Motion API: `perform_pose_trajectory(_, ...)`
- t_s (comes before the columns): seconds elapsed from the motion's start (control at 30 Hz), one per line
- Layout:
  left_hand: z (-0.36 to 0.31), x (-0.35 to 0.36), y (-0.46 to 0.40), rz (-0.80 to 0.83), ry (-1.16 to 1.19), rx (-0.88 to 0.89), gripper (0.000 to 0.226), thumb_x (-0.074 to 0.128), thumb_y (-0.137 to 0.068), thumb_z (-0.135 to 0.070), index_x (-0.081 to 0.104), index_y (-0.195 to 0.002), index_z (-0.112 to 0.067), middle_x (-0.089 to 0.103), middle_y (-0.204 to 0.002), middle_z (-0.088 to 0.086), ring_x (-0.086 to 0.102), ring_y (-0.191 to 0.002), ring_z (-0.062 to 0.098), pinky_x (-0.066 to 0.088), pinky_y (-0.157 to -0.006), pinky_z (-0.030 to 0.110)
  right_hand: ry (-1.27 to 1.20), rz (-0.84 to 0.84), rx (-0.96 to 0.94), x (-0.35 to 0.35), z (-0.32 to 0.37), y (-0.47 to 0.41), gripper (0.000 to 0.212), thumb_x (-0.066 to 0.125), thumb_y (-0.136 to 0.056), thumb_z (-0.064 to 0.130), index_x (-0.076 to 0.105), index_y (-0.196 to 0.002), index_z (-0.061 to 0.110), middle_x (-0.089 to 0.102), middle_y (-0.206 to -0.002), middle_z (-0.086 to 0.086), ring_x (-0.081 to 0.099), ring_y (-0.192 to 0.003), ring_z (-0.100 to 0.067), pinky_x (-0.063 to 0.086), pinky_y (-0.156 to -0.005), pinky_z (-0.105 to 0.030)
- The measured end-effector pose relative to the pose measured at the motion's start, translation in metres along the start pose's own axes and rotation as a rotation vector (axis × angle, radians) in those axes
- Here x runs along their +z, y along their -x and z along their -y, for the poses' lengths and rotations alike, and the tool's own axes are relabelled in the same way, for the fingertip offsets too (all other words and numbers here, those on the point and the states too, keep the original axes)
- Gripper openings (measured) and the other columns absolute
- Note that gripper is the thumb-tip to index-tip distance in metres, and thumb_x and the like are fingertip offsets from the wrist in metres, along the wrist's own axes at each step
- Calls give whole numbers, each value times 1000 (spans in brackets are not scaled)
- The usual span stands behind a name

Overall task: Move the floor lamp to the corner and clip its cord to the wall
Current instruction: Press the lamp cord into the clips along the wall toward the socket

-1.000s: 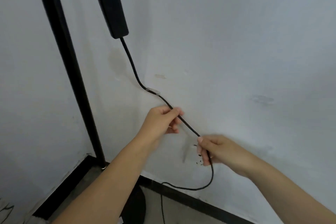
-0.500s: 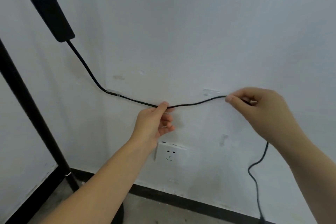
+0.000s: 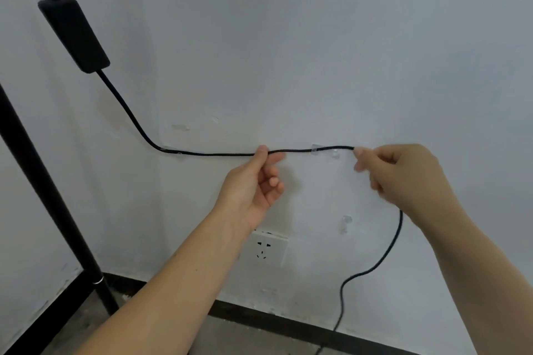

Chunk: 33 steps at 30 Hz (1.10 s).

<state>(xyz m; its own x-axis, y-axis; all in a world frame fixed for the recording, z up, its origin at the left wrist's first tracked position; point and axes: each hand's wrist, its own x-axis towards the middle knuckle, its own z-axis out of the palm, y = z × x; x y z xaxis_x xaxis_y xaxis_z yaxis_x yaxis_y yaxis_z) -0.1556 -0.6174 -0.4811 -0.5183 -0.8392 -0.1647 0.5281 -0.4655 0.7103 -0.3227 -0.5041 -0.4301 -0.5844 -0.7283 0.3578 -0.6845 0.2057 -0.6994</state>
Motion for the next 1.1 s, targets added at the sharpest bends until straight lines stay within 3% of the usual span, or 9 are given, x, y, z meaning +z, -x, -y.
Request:
perform_pose_trajectory(0.13, -1, 0, -2, 26, 8, 23, 32, 54, -94, -28, 70, -80, -4, 52, -41, -5, 45, -32, 4, 47, -38, 15, -291, 306, 164, 4, -24, 12, 39, 50, -95, 34, 71, -68, 13, 58, -41, 2, 55, -37, -11, 48, -45, -22)
perform_pose_trajectory(0.27, -1, -1, -4, 47, -5, 61, 32, 54, -95, -28, 70, -80, -4, 52, -42, -5, 46, -33, 5, 47, -39, 16, -464, 429, 229, 22, -46, 27, 42, 39, -99, 34, 72, -82, 16, 56, -47, 4, 54, -49, -16, 54, -60, -26)
perform_pose_trajectory(0.4, 2, 0, -4, 50, -51, 98, 31, 53, -94, -30, 70, -82, -6, 53, -43, -6, 46, -34, 5, 48, -40, 16, -546, 574, 300, 47, -54, 42, 45, 35, -98, 40, 72, -85, 18, 56, -48, 3, 56, -47, -15, 56, -62, -27)
perform_pose_trajectory(0.57, 18, -2, -1, 109, -271, 171, 26, 54, -94, -25, 72, -83, -10, 54, -47, -4, 46, -36, 7, 48, -42, 19, -702, 621, 397, 68, -72, 62, 49, 32, -100, 38, 72, -84, 14, 55, -50, 1, 56, -50, -15, 57, -69, -31)
perform_pose_trajectory(0.73, 72, 0, 3, 273, -897, 197, 15, 58, -92, -17, 71, -84, -17, 55, -43, -7, 43, -32, 9, 42, -39, 18, -659, 663, 482, 82, -96, 86, 45, 33, -100, 36, 67, -90, 7, 58, -52, 2, 59, -54, -14, 56, -82, -38)
perform_pose_trajectory(0.9, 95, 7, -7, 238, -1232, 361, 34, 60, -90, -28, 63, -70, -1, 57, -50, -3, 45, -38, 7, 43, -47, 25, -481, 618, 516, 72, -108, 80, 42, 38, -99, 38, 67, -84, 11, 56, -46, 7, 56, -48, -13, 52, -64, -31)
perform_pose_trajectory(1.0, 99, 15, -10, 174, -1438, 507, 42, 56, -90, -39, 62, -66, -6, 62, -54, 1, 54, -49, 16, 45, -57, 31, -351, 506, 458, 61, -115, 73, 41, 41, -98, 38, 63, -73, 14, 51, -41, 7, 51, -40, -11, 46, -56, -27)
perform_pose_trajectory(1.1, 101, 17, -12, 142, -1529, 538, 44, 52, -91, -45, 65, -66, -11, 66, -55, 3, 61, -54, 19, 47, -59, 30, -218, 428, 357, 57, -121, 70, 42, 40, -98, 37, 58, -67, 16, 46, -39, 6, 46, -35, -9, 43, -49, -20)
